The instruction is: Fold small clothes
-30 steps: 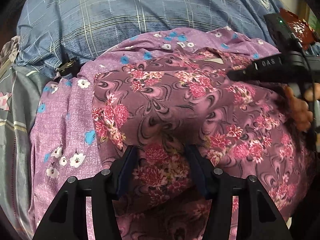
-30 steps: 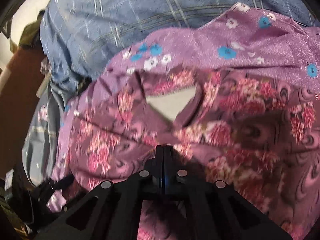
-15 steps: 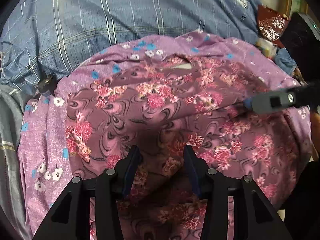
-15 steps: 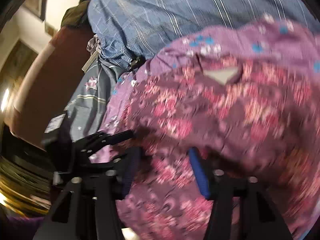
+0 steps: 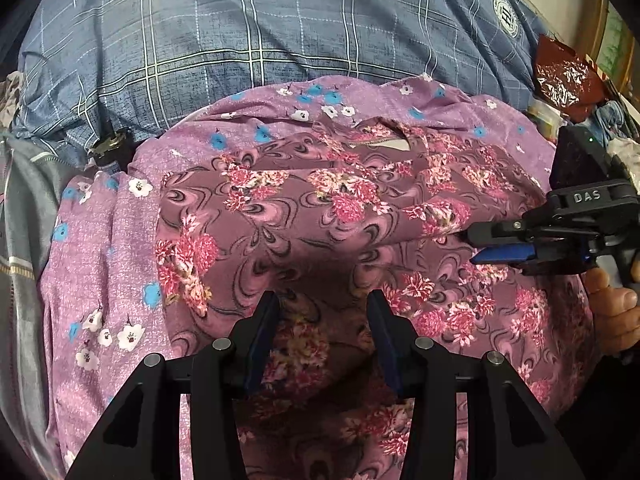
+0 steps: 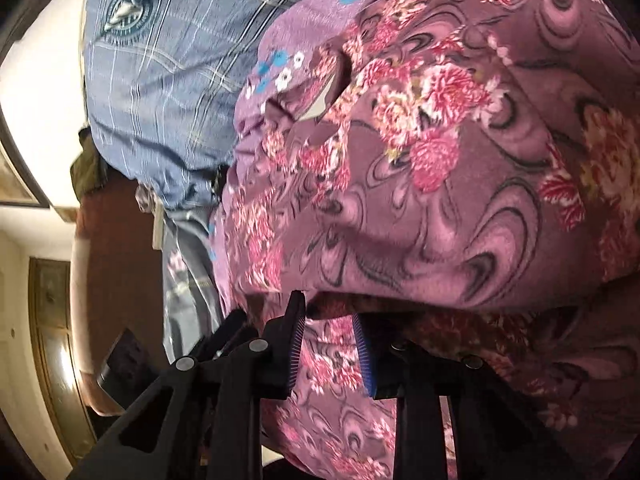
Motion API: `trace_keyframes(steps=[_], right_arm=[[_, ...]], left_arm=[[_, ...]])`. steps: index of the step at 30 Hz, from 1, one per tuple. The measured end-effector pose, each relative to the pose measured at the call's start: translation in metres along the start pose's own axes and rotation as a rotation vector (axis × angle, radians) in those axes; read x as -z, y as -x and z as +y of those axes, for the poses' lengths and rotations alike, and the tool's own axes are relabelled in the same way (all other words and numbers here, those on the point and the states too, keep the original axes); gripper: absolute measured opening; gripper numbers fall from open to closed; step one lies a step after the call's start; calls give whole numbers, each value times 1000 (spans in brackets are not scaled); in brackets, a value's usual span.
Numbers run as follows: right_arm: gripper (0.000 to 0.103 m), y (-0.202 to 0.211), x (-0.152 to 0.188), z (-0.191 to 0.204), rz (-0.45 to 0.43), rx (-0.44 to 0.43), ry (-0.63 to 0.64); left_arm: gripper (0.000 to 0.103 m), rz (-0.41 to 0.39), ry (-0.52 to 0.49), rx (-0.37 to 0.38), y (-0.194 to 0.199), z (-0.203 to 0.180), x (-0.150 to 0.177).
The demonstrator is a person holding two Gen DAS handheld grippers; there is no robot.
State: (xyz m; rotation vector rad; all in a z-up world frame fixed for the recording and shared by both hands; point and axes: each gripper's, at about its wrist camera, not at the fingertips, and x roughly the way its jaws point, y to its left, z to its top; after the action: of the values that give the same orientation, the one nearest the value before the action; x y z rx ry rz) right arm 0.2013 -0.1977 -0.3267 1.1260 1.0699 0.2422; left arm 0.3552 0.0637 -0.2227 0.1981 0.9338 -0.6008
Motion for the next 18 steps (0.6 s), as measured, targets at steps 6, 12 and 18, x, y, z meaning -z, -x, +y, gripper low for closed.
trace_keyframes(steps=[6,12,18], right_arm=[[4,-1,5,7,-45,41,43],[4,31,43,29,-85,60,167],[11,23,51,15,-36,235,175]], left_arm=[[45,-9,41,2,1,5,-3],[45,-45,137,36,9,22,-9],[45,-41,116,26,6,15,-7]])
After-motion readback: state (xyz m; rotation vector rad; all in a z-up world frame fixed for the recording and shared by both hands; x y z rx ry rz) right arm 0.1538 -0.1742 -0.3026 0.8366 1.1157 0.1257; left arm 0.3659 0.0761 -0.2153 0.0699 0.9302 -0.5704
